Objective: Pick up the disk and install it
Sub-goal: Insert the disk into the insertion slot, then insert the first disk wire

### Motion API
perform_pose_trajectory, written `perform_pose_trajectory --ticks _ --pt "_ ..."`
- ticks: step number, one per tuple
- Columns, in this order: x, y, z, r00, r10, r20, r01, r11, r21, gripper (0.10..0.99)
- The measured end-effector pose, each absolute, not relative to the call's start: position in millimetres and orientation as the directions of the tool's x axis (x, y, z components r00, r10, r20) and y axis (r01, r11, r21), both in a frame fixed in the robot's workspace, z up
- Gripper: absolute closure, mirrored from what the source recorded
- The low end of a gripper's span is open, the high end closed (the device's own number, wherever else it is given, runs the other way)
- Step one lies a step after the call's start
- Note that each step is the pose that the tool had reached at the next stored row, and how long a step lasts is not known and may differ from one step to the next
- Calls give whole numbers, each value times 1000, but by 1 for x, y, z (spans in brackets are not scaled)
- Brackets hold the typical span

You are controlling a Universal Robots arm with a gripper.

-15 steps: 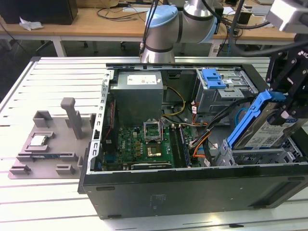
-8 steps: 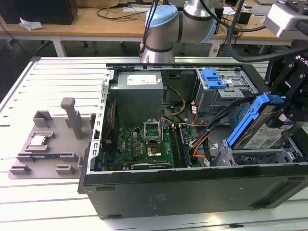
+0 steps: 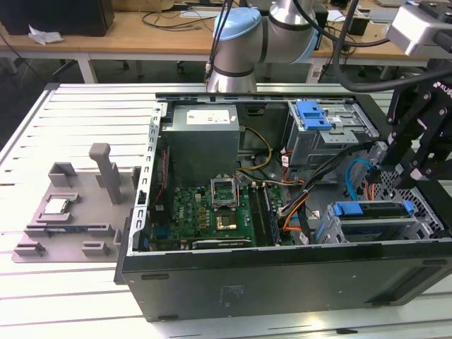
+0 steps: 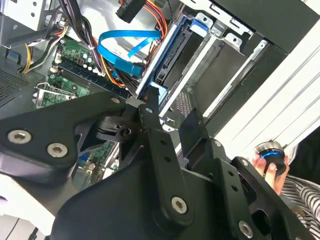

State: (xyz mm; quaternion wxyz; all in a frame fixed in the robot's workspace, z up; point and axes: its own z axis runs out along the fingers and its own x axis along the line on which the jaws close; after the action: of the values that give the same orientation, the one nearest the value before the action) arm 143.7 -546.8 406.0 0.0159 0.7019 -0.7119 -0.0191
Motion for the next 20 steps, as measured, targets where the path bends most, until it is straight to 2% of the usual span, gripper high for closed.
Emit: perform_pose_trajectory --ticks 1,3,4,7,14,20 --pt "144 -547 406 -14 -1000 -4 -999 14 49 659" --pt "144 -547 406 -14 -1000 -4 -999 14 49 788" --pt "144 -547 406 -14 -1000 -4 -999 14 49 788" --pt "144 -547 406 -14 -1000 -4 -999 14 49 973" --pt "144 -547 405 -14 -1000 -4 -999 14 49 980" --pt "175 -537 404 -14 -1000 -4 -999 14 50 980"
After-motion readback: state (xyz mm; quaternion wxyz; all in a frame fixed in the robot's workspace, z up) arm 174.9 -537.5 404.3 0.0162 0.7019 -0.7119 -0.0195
